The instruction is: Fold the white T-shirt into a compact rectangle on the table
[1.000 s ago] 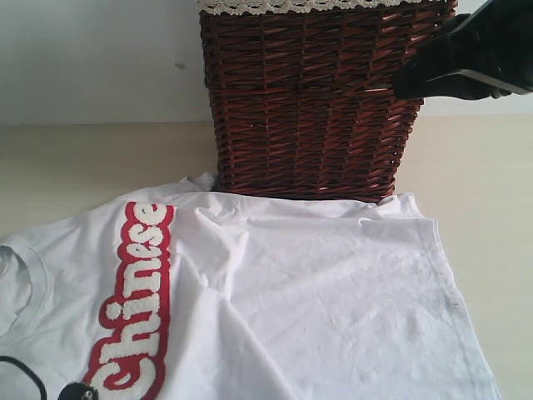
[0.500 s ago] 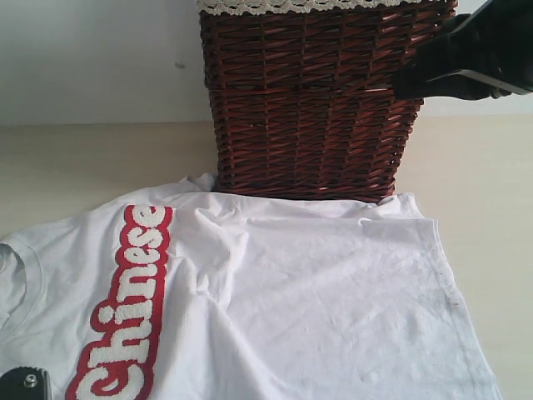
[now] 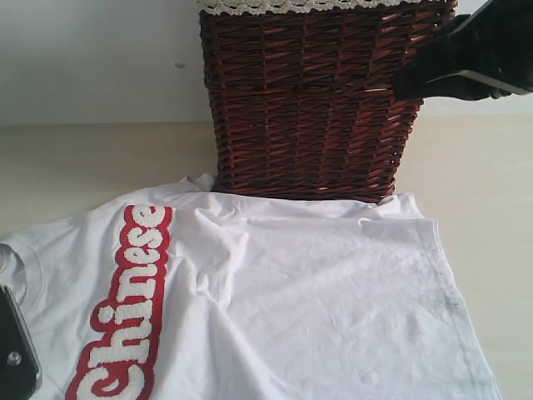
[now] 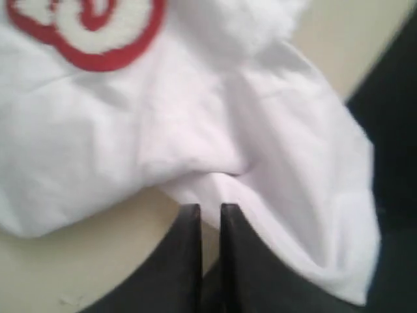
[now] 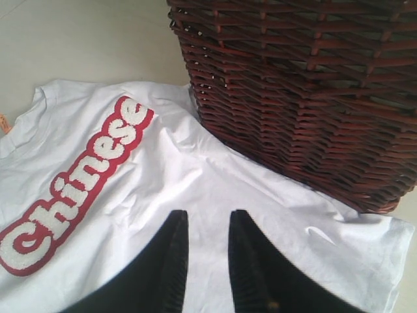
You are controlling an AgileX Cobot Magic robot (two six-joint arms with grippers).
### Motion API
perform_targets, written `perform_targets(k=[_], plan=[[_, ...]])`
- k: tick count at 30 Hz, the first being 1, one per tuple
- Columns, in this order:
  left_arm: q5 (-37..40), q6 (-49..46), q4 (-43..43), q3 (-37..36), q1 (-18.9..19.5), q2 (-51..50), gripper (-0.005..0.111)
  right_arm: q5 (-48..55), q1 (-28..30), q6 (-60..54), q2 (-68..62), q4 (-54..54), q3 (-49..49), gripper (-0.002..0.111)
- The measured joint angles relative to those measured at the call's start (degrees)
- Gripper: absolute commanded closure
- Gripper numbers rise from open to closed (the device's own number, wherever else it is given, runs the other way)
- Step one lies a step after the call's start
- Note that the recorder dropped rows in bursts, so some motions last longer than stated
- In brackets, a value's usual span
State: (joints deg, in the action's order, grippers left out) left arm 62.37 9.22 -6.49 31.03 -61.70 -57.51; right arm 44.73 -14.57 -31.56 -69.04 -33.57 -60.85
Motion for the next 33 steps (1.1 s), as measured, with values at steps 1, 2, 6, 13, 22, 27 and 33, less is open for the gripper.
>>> perform_targets(k=[1,2,6,13,22,27,33], plan=[[0.0,3.37,-2.92,-0.3,0.0,-0.77,0.106,0.13,0.0,0.0,0.0,0.0,0.0,0.084],[0.45,6.34,-4.93,-0.49,0.44,-1.63,0.106,0.25,0.0,0.0,0.0,0.0,0.0,0.084],[0.55,12.13,-11.59,-0.86,5.35,-7.93,0.107,0.35,0.0,0.0,0.0,0.0,0.0,0.084],[-7.28,10.05,-9.74,1.72,23.99,-21.11,0.107,0.35,0.0,0.0,0.0,0.0,0.0,0.084],[-20.43,0.45,1.0,7.59,39.03,-36.64,0.107,0.35,0.0,0.0,0.0,0.0,0.0,0.084],[-23.03,0.22,1.12,10.96,41.83,-44.35,0.107,0.35,0.0,0.0,0.0,0.0,0.0,0.084],[-23.92,-0.12,-2.33,19.87,42.15,-51.12,0.107,0.35,0.0,0.0,0.0,0.0,0.0,0.084]])
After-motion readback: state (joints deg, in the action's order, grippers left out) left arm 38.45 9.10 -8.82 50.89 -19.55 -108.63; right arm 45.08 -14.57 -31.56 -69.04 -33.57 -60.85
